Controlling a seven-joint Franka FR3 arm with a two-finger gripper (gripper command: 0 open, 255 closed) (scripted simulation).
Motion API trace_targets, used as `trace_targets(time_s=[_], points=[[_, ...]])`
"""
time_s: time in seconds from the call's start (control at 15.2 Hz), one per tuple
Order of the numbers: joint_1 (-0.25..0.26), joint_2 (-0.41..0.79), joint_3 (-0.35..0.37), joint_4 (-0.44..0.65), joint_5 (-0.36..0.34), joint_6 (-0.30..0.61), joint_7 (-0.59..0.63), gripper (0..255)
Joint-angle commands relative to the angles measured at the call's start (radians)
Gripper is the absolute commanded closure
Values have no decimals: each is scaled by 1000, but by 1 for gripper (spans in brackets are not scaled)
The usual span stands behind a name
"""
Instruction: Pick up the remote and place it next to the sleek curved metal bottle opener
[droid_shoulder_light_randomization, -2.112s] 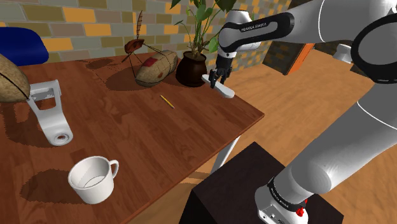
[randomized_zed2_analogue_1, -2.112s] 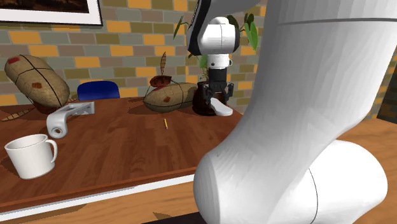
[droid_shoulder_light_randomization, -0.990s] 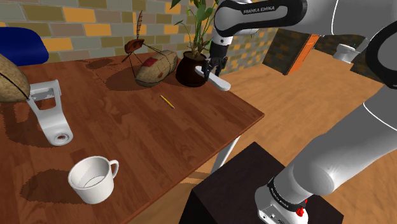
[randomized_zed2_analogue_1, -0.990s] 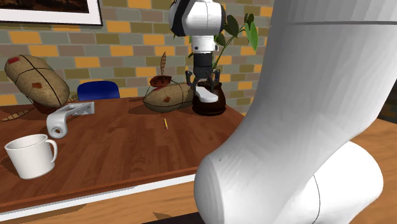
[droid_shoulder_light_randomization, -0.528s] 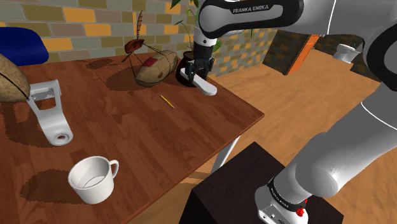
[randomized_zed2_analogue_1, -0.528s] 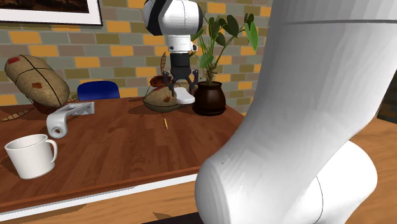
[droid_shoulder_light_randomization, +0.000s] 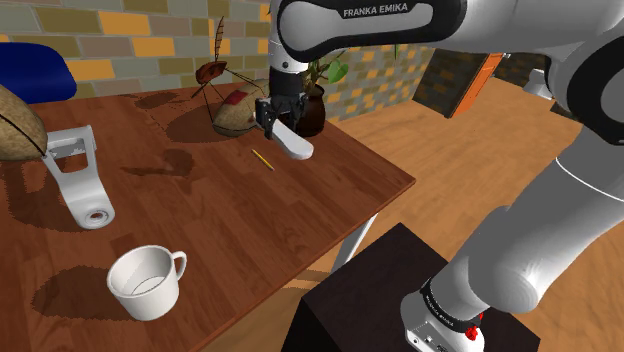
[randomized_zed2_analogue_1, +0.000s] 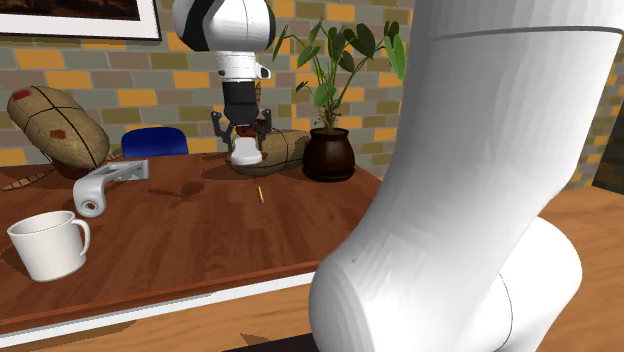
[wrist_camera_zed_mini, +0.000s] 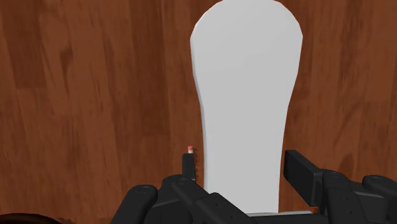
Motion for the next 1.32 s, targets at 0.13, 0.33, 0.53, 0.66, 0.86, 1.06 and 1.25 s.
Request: trace_targets(time_s=[0.13, 0.33, 0.53, 0.66, 0.86, 1.06, 1.25], points=[[50, 55, 48, 65, -10, -12, 103, 255], [88, 110, 79, 133, -25, -29, 174, 255], [130, 174, 106, 215, -44, -51, 244, 255], [159, 222, 121, 277, -60, -69, 289, 255], [209, 302, 140, 386, -86, -102, 355, 255], [229, 337, 144, 407, -97, -91, 380, 255], [228, 339, 143, 370, -99, -52, 381, 255]])
